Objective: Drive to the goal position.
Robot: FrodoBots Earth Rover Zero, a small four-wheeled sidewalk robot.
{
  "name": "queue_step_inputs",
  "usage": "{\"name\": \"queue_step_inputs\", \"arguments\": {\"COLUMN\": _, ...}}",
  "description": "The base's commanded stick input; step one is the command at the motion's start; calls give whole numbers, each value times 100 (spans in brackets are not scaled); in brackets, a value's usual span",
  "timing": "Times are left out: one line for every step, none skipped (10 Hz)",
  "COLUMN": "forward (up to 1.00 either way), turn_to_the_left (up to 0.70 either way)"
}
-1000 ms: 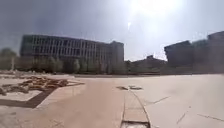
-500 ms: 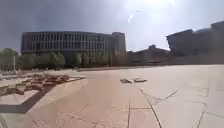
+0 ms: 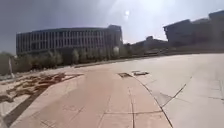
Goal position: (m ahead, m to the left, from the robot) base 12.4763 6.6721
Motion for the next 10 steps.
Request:
{"name": "queue_step_inputs", "arguments": {"forward": 70, "turn_to_the_left": 1}}
{"name": "queue_step_inputs", "arguments": {"forward": 70, "turn_to_the_left": 1}}
{"name": "queue_step_inputs", "arguments": {"forward": 70, "turn_to_the_left": 1}}
{"name": "queue_step_inputs", "arguments": {"forward": 70, "turn_to_the_left": 1}}
{"name": "queue_step_inputs", "arguments": {"forward": 70, "turn_to_the_left": 1}}
{"name": "queue_step_inputs", "arguments": {"forward": 70, "turn_to_the_left": 1}}
{"name": "queue_step_inputs", "arguments": {"forward": 70, "turn_to_the_left": 1}}
{"name": "queue_step_inputs", "arguments": {"forward": 70, "turn_to_the_left": 1}}
{"name": "queue_step_inputs", "arguments": {"forward": 70, "turn_to_the_left": 1}}
{"name": "queue_step_inputs", "arguments": {"forward": 70, "turn_to_the_left": 1}}
